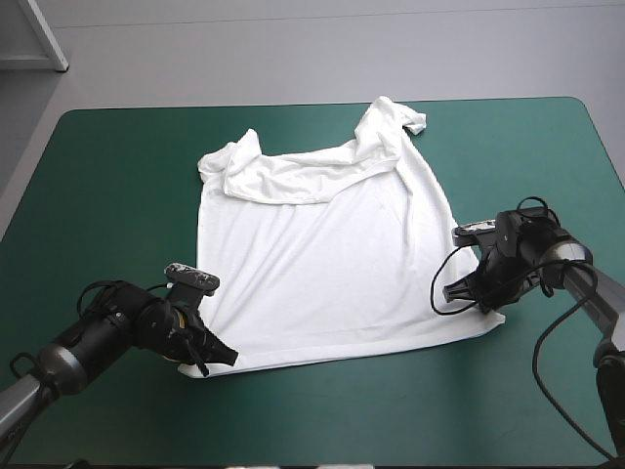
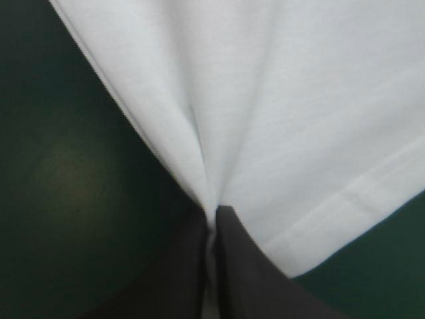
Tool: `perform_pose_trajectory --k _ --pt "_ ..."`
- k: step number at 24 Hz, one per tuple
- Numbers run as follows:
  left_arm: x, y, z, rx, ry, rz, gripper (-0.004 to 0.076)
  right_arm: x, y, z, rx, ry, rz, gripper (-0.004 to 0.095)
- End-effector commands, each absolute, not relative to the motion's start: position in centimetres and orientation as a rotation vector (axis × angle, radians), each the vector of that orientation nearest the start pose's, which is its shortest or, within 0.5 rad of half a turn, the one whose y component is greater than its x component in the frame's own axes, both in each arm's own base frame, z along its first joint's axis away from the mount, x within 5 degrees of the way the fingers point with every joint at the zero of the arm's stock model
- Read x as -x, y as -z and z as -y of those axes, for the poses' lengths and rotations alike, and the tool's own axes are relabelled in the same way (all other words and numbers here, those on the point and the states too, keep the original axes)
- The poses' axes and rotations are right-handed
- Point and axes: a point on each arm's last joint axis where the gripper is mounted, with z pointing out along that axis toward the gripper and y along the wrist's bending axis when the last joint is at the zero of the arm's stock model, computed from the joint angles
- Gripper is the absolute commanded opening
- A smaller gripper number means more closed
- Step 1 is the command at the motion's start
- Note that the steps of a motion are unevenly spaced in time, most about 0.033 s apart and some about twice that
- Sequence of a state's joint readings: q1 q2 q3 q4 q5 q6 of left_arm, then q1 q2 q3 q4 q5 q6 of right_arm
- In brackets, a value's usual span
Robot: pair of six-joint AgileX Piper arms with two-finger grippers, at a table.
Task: Fold the cloth
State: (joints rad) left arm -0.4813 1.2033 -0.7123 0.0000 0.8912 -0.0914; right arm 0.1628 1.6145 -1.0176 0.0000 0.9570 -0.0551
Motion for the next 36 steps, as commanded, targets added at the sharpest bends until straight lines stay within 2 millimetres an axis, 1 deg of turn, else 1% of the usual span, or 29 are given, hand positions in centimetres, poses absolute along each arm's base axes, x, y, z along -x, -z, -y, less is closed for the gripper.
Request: perform_pose_trajectory --k 1,4,6,7,8,9,10,11,12,13,14,15,16,17,18,19,20,21,22,23,25,27,30,33,36 --pt "-17.9 -24.7 9.5 -0.534 0.144 -2.751 0.0019 -28.6 -21.0 -5.2 0.315 -0.101 -2.988 -0.0017" --pt "-18.2 -25.1 9.6 -0.529 0.155 -2.723 0.0019 -28.5 -21.3 -5.2 0.318 -0.102 -2.972 -0.0017" --pt "-18.4 -25.7 9.8 -0.526 0.161 -2.707 0.0019 -28.3 -22.1 -5.1 0.316 -0.103 -2.946 -0.0017" --pt "-18.6 -26.2 9.8 -0.524 0.165 -2.697 0.0019 -28.2 -22.6 -5.1 0.315 -0.104 -2.928 -0.0017" --pt "-19.1 -27.6 9.9 -0.531 0.15 -2.657 0.0019 -28.0 -24.0 -5.1 0.309 -0.107 -2.879 -0.0017" --pt "-19.4 -28.4 10.0 -0.534 0.14 -2.633 0.0019 -27.9 -24.8 -5.1 0.304 -0.109 -2.848 -0.0017" --pt "-20.1 -30.1 10.0 -0.543 0.11 -2.572 0.0019 -27.8 -27.0 -5.1 0.299 -0.114 -2.775 -0.0017" --pt "-20.3 -30.8 10.0 -0.547 0.091 -2.543 0.0019 -27.8 -28.0 -5.1 0.297 -0.119 -2.744 -0.0017" --pt "-20.9 -32.6 9.9 -0.552 0.056 -2.477 0.0019 -27.6 -30.7 -5.2 0.282 -0.145 -2.66 -0.0017" --pt "-21.2 -33.7 9.9 -0.551 0.039 -2.435 0.0019 -27.5 -32.2 -5.3 0.274 -0.164 -2.612 -0.0017" --pt "-21.7 -36.2 9.8 -0.544 0.006 -2.345 0.0019 -27.3 -35.4 -5.4 0.262 -0.192 -2.509 -0.0017" --pt "-21.9 -37.3 9.7 -0.539 -0.005 -2.306 0.0019 -27.2 -37.0 -5.5 0.258 -0.204 -2.458 -0.0017" --pt "-22.2 -40.0 9.5 -0.528 -0.037 -2.198 0.0019 -26.9 -40.5 -5.6 0.253 -0.239 -2.348 -0.0017" --pt "-22.3 -42.6 9.2 -0.512 -0.068 -2.096 0.0019 -26.5 -43.3 -5.7 0.248 -0.267 -2.261 -0.0017" --pt "-22.3 -44.0 9.1 -0.505 -0.081 -2.034 0.0019 -26.3 -44.9 -5.8 0.246 -0.285 -2.208 -0.0017" --pt "-22.2 -46.6 8.8 -0.485 -0.095 -1.922 0.0019 -25.6 -48.2 -5.8 0.248 -0.301 -2.096 -0.0017" --pt "-22.1 -47.9 8.7 -0.473 -0.097 -1.86 0.0019 -25.1 -49.8 -5.8 0.253 -0.316 -2.04 -0.0017" --pt "-21.6 -50.4 8.5 -0.451 -0.095 -1.747 0.0019 -24.2 -52.5 -5.9 0.267 -0.336 -1.935 -0.0017" --pt "-21.4 -51.5 8.3 -0.444 -0.101 -1.687 0.0019 -23.6 -53.9 -5.9 0.27 -0.348 -1.878 -0.0017" --pt "-20.9 -53.5 8.1 -0.435 -0.109 -1.578 0.0019 -22.5 -56.2 -5.9 0.274 -0.371 -1.782 -0.0017" --pt "-20.2 -55.5 8.0 -0.434 -0.106 -1.467 0.0019 -21.1 -58.4 -5.9 0.296 -0.382 -1.689 -0.0017" --pt "-19.5 -57.2 7.8 -0.417 -0.09 -1.384 0.0019 -19.8 -60.1 -5.8 0.313 -0.391 -1.61 -0.0017" --pt "-18.2 -59.7 7.4 -0.394 -0.078 -1.241 0.0019 -17.5 -62.7 -5.8 0.337 -0.418 -1.478 -0.0017" --pt "-16.5 -62.2 6.5 -0.359 -0.096 -1.141 0.002 -15.1 -64.9 -5.6 0.362 -0.417 -1.344 -0.0017" --pt "-14.6 -64.4 5.4 -0.351 -0.152 -1.05 0.0019 -12.5 -66.9 -5.2 0.369 -0.408 -1.221 -0.0017"
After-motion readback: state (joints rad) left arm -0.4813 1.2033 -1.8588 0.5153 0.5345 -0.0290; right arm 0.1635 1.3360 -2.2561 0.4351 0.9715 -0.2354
